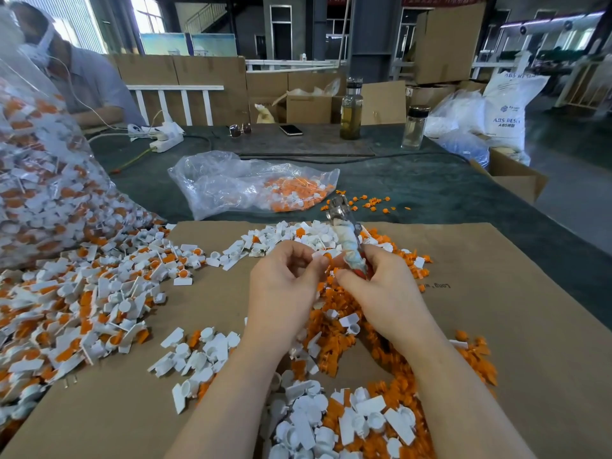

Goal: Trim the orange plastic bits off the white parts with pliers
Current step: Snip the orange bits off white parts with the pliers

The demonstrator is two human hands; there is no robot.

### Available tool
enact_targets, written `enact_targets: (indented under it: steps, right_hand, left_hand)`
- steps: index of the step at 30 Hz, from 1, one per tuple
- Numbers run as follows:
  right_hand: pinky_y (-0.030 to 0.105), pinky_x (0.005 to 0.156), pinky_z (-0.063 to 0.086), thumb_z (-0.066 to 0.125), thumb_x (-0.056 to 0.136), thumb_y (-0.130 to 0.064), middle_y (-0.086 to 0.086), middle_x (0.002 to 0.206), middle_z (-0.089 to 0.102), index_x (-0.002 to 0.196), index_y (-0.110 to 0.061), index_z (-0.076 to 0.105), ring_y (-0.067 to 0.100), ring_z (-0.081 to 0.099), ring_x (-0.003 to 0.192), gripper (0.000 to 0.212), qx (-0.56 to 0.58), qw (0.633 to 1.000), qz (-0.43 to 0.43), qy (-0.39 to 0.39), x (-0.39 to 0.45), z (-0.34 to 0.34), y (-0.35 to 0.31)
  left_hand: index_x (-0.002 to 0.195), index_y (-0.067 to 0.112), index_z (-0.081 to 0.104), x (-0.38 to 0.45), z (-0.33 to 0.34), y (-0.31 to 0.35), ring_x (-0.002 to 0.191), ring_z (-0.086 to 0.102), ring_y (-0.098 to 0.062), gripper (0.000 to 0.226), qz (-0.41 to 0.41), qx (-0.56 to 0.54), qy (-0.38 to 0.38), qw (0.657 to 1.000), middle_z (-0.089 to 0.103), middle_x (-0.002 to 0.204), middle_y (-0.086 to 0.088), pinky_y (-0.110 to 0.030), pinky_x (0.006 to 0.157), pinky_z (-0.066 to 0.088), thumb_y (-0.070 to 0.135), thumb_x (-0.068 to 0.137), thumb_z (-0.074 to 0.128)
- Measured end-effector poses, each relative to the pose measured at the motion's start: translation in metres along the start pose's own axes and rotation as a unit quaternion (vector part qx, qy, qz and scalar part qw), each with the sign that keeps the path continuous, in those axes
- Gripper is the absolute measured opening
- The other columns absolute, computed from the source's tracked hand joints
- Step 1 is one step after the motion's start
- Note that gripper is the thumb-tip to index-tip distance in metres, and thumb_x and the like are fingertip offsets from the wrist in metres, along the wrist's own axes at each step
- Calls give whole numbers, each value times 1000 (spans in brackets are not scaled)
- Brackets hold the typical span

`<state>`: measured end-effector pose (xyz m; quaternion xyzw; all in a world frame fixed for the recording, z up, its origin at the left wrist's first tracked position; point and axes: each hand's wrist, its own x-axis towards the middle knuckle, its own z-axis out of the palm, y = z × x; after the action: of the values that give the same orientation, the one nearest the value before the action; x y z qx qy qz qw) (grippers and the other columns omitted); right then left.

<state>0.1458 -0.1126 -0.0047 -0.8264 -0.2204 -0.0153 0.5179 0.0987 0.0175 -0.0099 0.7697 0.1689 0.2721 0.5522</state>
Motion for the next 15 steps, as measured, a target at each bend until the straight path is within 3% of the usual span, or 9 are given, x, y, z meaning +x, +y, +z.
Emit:
enact_targets:
  steps: [2, 4, 7, 9, 12, 15]
  right_hand:
    - [14, 59, 49, 64, 88, -21, -10, 85, 66, 101, -25, 64, -1, 61, 78, 14, 14, 1000, -7, -16, 0, -2, 0]
    - [5, 61, 43, 64, 89, -19, -12, 88, 63, 108, -25, 62, -7, 58, 80, 20, 18, 999, -8, -28, 0, -5, 2]
    - [4, 59, 41, 61, 92, -17, -14, 92, 60, 119, -26, 59, -7, 56, 80, 29, -13, 998, 1, -56, 0, -9, 3]
    - [9, 59, 43, 60, 92, -16, -14, 93, 60, 123, -25, 58, -3, 56, 81, 32, -39, 997, -8, -73, -1, -9, 3]
    - [31, 73, 51, 60, 91, -15, -11, 91, 62, 117, -24, 61, 7, 59, 80, 27, -65, 993, -21, -92, -3, -10, 0]
    - [40, 75, 52, 60, 91, -17, -6, 89, 63, 112, -22, 61, 12, 60, 80, 22, -85, 989, -23, -115, -4, -10, -1]
  left_hand:
    - [81, 20, 65, 2, -3, 1, 76, 70, -19, 11, -15, -48, 0, 999, 73, 79, -4, -24, 66, 55, 22, 88, 74]
    - [84, 14, 66, 3, -7, 1, 74, 72, -15, 9, -21, -101, -3, 995, 74, 75, 1, -20, 66, 54, 16, 90, 72]
    - [84, 10, 64, 4, -10, 1, 69, 71, -10, 9, -18, -178, -10, 984, 69, 67, 7, -12, 64, 51, 9, 90, 69]
    - [84, 12, 64, 4, -11, -1, 72, 71, -12, 9, -13, -193, -8, 981, 70, 70, 6, -15, 67, 52, 10, 91, 69]
    - [84, 17, 64, 5, -11, -3, 75, 71, -12, 10, -2, -192, -3, 981, 70, 71, 8, -19, 70, 52, 13, 92, 68]
    - [85, 18, 65, 5, -12, -5, 77, 70, -12, 9, 7, -184, -1, 983, 71, 74, 8, -21, 72, 52, 15, 93, 67]
